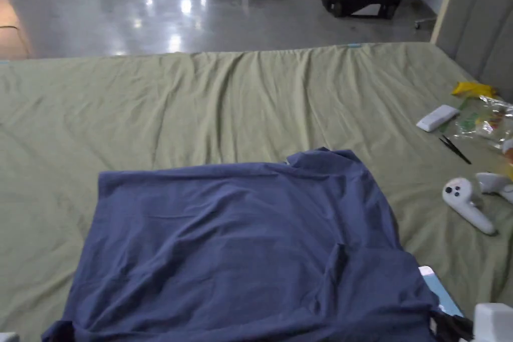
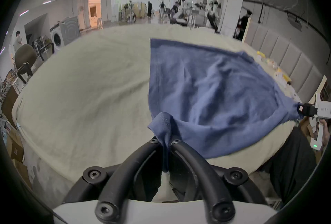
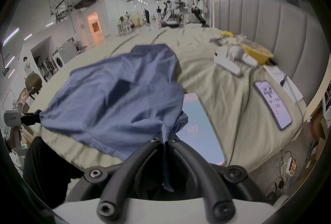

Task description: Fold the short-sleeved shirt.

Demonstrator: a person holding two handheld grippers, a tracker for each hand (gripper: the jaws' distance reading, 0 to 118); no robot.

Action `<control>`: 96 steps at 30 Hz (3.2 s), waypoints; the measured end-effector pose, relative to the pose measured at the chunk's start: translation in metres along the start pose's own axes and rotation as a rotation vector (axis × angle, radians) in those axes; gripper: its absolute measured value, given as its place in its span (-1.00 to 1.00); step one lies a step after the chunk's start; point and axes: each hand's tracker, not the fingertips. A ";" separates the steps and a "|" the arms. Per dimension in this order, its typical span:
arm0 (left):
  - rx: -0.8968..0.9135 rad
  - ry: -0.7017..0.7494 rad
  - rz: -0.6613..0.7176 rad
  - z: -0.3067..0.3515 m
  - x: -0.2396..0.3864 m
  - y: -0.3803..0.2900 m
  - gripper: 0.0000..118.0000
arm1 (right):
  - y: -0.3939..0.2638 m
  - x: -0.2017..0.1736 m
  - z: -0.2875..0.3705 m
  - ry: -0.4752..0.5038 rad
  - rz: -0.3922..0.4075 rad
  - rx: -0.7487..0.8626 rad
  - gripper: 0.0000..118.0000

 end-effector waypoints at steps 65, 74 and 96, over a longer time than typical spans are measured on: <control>0.384 -0.031 0.059 0.132 0.053 0.096 -0.56 | 0.090 -0.084 0.115 0.068 0.111 0.494 -1.00; -0.034 -0.010 0.152 -0.069 0.002 0.089 0.11 | 0.077 -0.069 0.085 0.059 0.027 0.353 -1.00; -0.208 0.048 -0.054 -0.148 0.021 0.100 -0.83 | 0.106 -0.018 -0.122 -0.040 -0.069 -0.038 0.20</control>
